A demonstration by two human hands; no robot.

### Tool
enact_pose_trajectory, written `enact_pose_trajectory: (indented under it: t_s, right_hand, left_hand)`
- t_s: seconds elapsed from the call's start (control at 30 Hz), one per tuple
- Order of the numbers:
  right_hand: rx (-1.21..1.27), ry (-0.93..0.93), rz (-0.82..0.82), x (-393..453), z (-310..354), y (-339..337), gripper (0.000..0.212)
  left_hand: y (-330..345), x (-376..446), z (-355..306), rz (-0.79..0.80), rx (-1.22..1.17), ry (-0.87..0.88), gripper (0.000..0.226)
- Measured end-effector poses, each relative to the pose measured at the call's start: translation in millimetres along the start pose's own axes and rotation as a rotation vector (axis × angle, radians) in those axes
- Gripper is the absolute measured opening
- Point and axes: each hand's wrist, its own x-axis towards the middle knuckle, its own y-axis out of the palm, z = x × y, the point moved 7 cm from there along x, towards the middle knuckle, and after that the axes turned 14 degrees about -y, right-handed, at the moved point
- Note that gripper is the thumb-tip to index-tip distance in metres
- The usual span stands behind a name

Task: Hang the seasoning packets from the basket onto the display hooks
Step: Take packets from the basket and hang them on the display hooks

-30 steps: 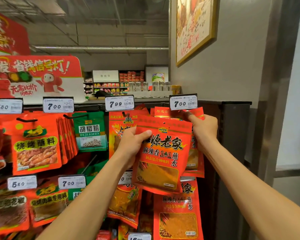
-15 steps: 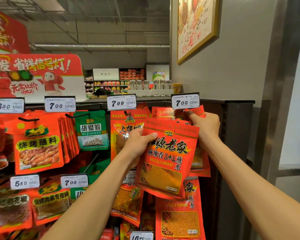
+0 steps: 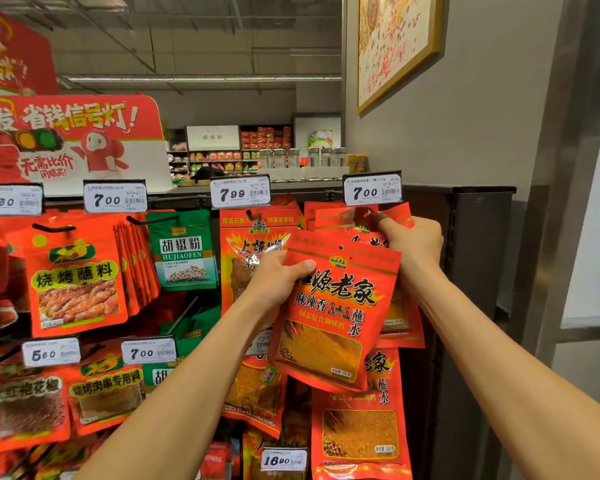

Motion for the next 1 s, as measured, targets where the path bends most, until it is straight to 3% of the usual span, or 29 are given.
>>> enact_pose_trajectory:
  t_s: [0.3,0.63,0.87,1.0]
  right_hand:
    - [0.012,0.067,-0.011,10.7,-11.3,5.0,0.044]
    - [-0.069,0.205,0.165,46.8,-57.4,59.8,0.034]
    - [-0.141,0.307,0.165,67.1,-87.2,81.9,0.052]
    - [-0.099,0.325,0.147,61.4,-91.3,81.9,0.037]
  left_hand:
    - [1.3,2.3,-3.6,-0.025,0.009,-0.016,0.015]
    - [-23.3,2.4,6.7,-0.136,0.015,0.017,0.013]
    - [-37.5,-1.0,11.0,-0.179,-0.019,0.020,0.011]
    - [-29.2,-0.5,6.6,-0.167,-0.051,0.038,0.012]
